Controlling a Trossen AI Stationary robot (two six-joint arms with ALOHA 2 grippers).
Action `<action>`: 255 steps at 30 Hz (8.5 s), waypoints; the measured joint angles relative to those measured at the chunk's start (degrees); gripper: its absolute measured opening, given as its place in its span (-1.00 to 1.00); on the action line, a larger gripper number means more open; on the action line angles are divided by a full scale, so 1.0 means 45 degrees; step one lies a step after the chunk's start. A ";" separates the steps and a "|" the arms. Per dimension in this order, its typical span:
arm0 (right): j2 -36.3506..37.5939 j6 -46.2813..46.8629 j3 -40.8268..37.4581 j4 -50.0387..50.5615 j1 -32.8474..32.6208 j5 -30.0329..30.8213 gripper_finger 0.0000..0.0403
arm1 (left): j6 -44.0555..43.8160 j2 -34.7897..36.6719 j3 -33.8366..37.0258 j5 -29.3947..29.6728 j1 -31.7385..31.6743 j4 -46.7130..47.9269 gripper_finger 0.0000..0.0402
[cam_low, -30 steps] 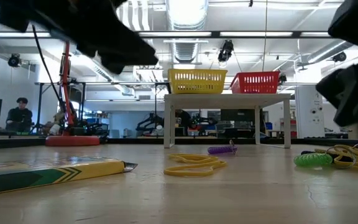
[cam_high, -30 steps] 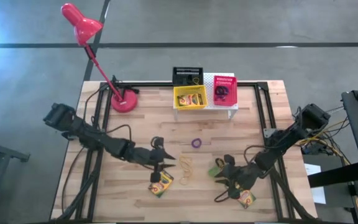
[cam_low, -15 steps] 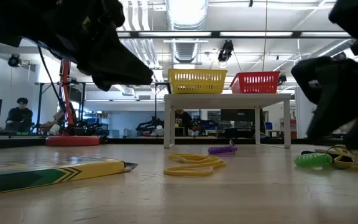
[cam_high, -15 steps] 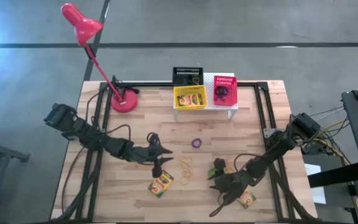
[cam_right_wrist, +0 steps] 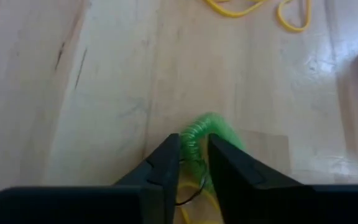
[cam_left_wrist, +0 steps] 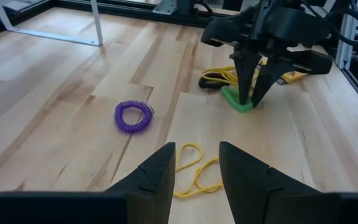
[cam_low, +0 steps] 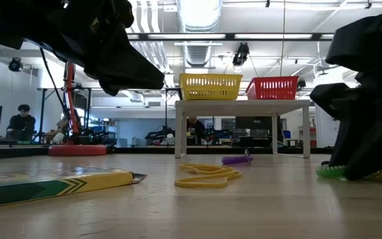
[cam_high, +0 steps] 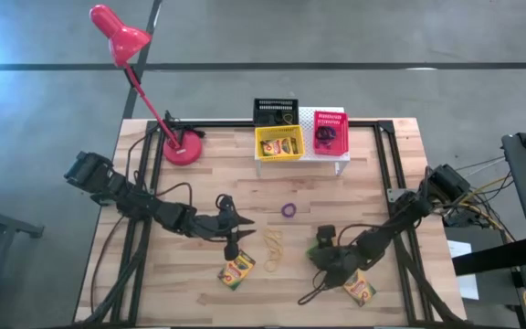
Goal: Pick & Place Office Desk Supplies
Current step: Put the green spring keychain into the red bin on the shelf, then put the yellow rubber band into the black bin on the shelf
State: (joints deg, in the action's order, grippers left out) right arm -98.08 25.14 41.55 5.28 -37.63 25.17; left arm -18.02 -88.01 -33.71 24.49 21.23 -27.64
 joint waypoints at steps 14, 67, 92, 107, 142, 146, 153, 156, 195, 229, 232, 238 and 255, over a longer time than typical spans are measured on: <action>0.1981 -0.4296 0.1089 0.0054 0.1030 0.0787 -0.90 | 0.0000 0.0000 -0.0002 0.0374 -0.0071 0.0005 -0.36; 0.8412 -0.3485 0.3676 0.7894 1.7045 -0.7563 -0.26 | -0.0301 0.0000 0.0000 0.0374 -0.0253 0.0053 -0.36; 0.8424 0.4090 0.0373 0.5571 0.0695 -0.0298 -0.40 | -0.0350 0.0000 0.0005 0.0665 -0.0268 0.0053 -0.36; 0.3674 0.7866 -0.1094 0.5467 -0.1552 -0.0255 -0.46 | -0.0335 0.0000 0.0005 0.0665 -0.0489 0.0053 -0.36; 0.6288 -0.0708 0.0760 0.1186 -0.0082 0.4224 -0.96 | 0.2291 0.0005 -0.0098 -0.0401 -0.0500 -0.3976 -0.36; 0.5789 -0.2793 0.0756 -0.1338 0.0478 0.4116 -0.96 | 0.3773 0.0010 -0.0750 -0.0930 -0.0503 -0.4071 -0.36; 0.4462 -0.4597 0.0746 -0.4620 0.1549 0.4062 -0.96 | 0.4673 -0.0530 -0.1851 -0.1647 -0.0622 -0.3924 -0.23; 0.3999 -0.4644 0.0791 -0.5081 0.1893 0.4056 -0.96 | 0.4554 -0.1080 -0.2134 -0.1650 -0.0836 -0.3879 -0.09; 0.3589 -0.3929 0.1412 -0.4419 0.1920 0.3978 -0.96 | 0.2234 -0.4779 -0.6096 -0.3308 -0.1531 -0.0746 -0.89; 0.5804 0.3285 0.0878 0.5075 0.0584 0.5083 -0.81 | 0.2967 -0.3021 -1.4620 -0.4713 -0.9390 1.1694 -0.99; 0.5757 0.3285 0.0861 0.5060 0.0585 0.5313 -0.81 | 0.2871 -0.3086 -1.4062 -0.5081 -1.0730 1.0460 -0.99; 0.5756 0.3283 0.0810 0.5046 0.0589 0.5754 -0.81 | 0.1638 -0.3683 -1.3255 -0.5221 -1.2258 0.9085 -0.97; 0.5756 0.3280 0.0801 0.4961 0.0589 0.5872 -0.81 | 0.1574 -0.5008 -1.5053 -0.5795 -1.2424 1.2127 -0.57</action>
State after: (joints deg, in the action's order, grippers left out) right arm -72.18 39.90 45.15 27.61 -34.98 51.59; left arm -10.94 -110.54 -101.45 -1.58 -34.68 26.93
